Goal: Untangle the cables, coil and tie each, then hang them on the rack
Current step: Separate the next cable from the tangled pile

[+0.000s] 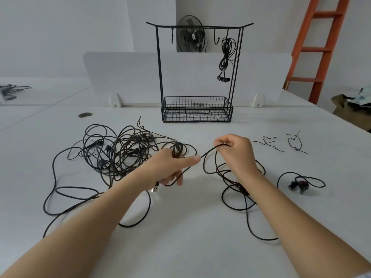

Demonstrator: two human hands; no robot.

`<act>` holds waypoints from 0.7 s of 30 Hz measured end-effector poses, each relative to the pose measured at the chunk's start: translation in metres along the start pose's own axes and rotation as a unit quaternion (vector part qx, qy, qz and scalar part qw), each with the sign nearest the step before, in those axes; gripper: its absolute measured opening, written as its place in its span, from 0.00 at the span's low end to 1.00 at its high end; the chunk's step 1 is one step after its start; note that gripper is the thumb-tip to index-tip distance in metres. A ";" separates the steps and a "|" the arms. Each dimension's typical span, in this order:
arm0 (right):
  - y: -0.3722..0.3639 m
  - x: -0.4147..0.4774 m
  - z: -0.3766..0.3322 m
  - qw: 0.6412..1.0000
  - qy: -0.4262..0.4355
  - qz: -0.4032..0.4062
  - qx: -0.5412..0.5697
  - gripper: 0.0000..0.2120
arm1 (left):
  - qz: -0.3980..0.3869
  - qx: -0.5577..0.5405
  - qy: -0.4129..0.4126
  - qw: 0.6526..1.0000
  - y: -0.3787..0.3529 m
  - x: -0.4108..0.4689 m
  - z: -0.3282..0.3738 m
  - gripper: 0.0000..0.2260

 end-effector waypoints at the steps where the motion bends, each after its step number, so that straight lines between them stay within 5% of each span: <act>1: -0.001 0.001 0.002 1.000 -0.014 0.006 0.013 0.05 | 0.011 0.034 0.006 0.999 -0.001 0.000 0.000 0.23; 6: -0.002 0.003 0.007 0.999 -0.021 0.040 -0.025 0.05 | 0.011 0.117 0.001 0.993 -0.016 0.010 0.004 0.23; 9: 0.004 0.003 0.004 0.969 0.052 0.048 -0.238 0.05 | -0.023 0.092 -0.047 0.994 -0.020 0.018 0.003 0.25; 11: 0.006 0.003 0.003 0.910 0.114 0.021 -0.398 0.09 | -0.013 0.028 -0.114 0.993 -0.021 0.019 0.004 0.25; 14: 0.000 0.003 0.000 0.871 0.146 0.017 -0.470 0.10 | 0.034 -0.090 -0.189 0.977 -0.019 0.018 0.003 0.22; 16: -0.006 0.001 -0.005 0.860 0.208 0.057 -0.462 0.08 | 0.027 -0.124 -0.215 0.968 -0.017 0.018 -0.001 0.23; 21: -0.016 -0.004 -0.001 0.859 0.211 -0.017 -0.466 0.08 | 0.003 -0.278 -0.174 0.945 -0.015 0.022 -0.007 0.19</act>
Point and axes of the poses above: each hand's wrist, its own x-axis towards the middle knuckle, its own y-axis out of the back of the hand, z = x × y, the point moved 3 cm from there along x, towards the middle knuckle, and after that the axes turned 3 degrees about y, right-handed, at the moved point
